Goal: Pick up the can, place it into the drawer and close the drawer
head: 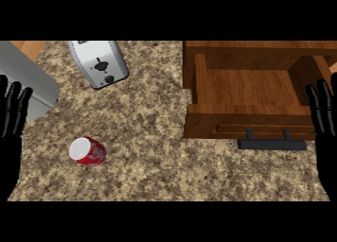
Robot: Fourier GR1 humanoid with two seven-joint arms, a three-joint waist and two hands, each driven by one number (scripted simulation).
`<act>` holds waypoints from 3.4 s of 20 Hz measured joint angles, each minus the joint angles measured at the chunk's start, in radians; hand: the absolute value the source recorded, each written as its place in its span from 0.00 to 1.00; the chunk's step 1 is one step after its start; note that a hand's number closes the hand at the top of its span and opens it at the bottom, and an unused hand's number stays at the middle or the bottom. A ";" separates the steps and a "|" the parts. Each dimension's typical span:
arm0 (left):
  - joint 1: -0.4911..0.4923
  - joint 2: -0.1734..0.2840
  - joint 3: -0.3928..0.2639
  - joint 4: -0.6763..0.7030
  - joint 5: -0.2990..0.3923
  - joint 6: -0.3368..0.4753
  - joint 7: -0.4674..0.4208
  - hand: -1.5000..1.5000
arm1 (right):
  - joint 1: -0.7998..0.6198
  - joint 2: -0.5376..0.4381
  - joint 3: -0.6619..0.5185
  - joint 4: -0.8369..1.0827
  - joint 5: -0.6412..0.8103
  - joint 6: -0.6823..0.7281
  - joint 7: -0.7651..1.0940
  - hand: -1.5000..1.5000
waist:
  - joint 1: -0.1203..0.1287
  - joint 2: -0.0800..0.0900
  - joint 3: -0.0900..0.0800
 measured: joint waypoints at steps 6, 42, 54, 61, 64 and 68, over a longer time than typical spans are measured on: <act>0.004 0.066 -0.094 -0.013 0.235 -0.269 -0.049 0.00 | -0.014 -0.006 0.002 0.014 0.018 0.002 -0.011 0.00 | -0.019 -0.018 0.000; 0.047 0.259 0.132 0.288 0.502 -0.794 0.157 0.00 | 0.273 -0.006 -0.150 0.026 -0.040 0.134 0.050 0.00 | -0.020 -0.021 0.004; -0.001 0.151 0.144 0.510 0.169 -0.843 -0.095 0.00 | 0.289 0.000 -0.205 0.041 -0.064 0.192 0.022 0.00 | -0.021 -0.020 0.004; -0.055 0.183 0.176 0.691 0.043 -0.832 -0.252 0.00 | 0.263 0.022 -0.200 0.054 -0.037 0.192 0.029 0.00 | -0.021 -0.020 0.004; -0.077 0.196 0.168 0.770 -0.025 -0.801 -0.326 0.00 | 0.254 0.028 -0.195 0.061 -0.027 0.193 0.029 0.00 | -0.021 -0.020 0.004; -0.100 0.210 0.155 0.858 -0.074 -0.765 -0.390 0.00 | 0.249 0.027 -0.215 0.085 -0.034 0.207 0.004 0.00 | -0.021 -0.020 0.004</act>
